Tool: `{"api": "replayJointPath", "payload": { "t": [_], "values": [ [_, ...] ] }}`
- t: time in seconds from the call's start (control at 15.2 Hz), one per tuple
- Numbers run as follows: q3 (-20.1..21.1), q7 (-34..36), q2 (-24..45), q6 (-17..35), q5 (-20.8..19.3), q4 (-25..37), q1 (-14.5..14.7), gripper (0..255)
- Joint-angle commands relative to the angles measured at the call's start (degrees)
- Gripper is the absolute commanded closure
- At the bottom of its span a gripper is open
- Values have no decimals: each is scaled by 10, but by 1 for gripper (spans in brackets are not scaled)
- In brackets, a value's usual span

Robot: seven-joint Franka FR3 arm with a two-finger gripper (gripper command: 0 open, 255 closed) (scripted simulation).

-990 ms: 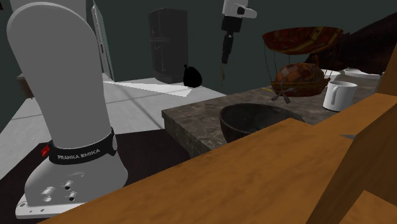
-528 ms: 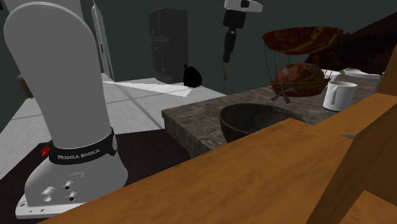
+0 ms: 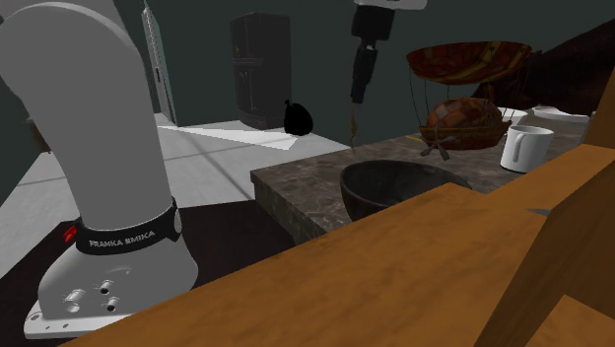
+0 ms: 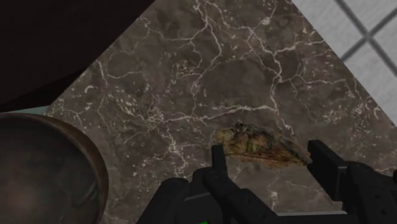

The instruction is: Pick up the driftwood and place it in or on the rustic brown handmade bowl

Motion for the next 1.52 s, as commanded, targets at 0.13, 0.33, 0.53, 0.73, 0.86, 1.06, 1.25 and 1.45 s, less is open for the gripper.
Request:
{"api": "replayJointPath", "payload": {
  "t": [0.13, 0.33, 0.53, 0.73, 0.86, 1.06, 1.25, 1.45],
  "values": [
    [-31, -45, -49, -12, -15, -43, -23, 255],
    [-56, -80, -82, -22, -31, -70, -43, 255],
    [-83, -115, -110, -32, -51, -90, -65, 255],
    [-112, -152, -134, -44, -73, -105, -87, 255],
    [-131, -177, -146, -51, -89, -111, -103, 255],
    [-157, -209, -154, -51, -109, -121, -123, 255],
    [-159, -212, -145, -25, -109, -138, -123, 255],
    [-162, -214, -134, 2, -108, -154, -122, 255]
  ]
}}
